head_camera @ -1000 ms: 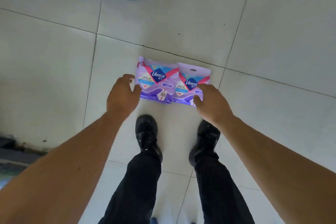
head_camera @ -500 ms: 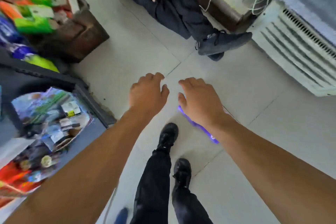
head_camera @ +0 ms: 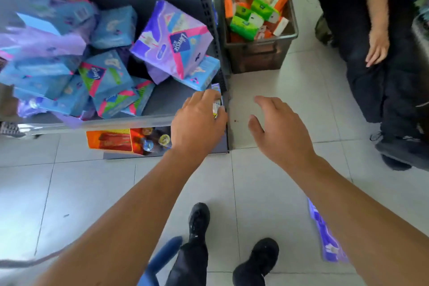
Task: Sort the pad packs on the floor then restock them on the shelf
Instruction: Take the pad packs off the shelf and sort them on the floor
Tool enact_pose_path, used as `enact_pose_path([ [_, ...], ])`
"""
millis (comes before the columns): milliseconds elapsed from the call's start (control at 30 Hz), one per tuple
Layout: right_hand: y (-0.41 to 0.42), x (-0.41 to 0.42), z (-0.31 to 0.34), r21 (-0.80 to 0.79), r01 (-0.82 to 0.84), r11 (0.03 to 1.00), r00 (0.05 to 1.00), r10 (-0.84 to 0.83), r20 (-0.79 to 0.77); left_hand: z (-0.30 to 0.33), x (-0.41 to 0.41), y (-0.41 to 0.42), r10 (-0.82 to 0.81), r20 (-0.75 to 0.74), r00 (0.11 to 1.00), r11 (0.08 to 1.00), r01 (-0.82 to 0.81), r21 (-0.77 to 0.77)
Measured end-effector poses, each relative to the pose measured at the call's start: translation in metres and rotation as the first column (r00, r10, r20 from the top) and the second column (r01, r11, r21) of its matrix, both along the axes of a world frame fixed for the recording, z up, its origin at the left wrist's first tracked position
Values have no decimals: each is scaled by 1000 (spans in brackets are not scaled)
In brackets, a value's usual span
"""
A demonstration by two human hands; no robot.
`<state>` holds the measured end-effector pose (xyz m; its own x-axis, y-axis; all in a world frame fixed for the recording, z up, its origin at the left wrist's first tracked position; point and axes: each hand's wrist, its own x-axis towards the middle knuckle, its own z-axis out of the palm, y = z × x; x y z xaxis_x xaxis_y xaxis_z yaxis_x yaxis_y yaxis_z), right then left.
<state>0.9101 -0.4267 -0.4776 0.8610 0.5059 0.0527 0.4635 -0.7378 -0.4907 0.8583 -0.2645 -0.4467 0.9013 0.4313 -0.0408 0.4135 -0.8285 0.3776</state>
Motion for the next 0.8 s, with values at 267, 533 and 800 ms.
enact_pose_path([
  [267,182,34,-4,117,-117,986,993,118,-3,-25,-16,144,243,7,970,962,-240,-126],
  [533,289,66,-48,-257,-35,966,980,84,181,-50,1,215,193,40,980,968,-184,-172],
  [800,278,67,-69,-116,-9,993,907,57,417,-52,18,242,206,232,951,938,-124,-323],
])
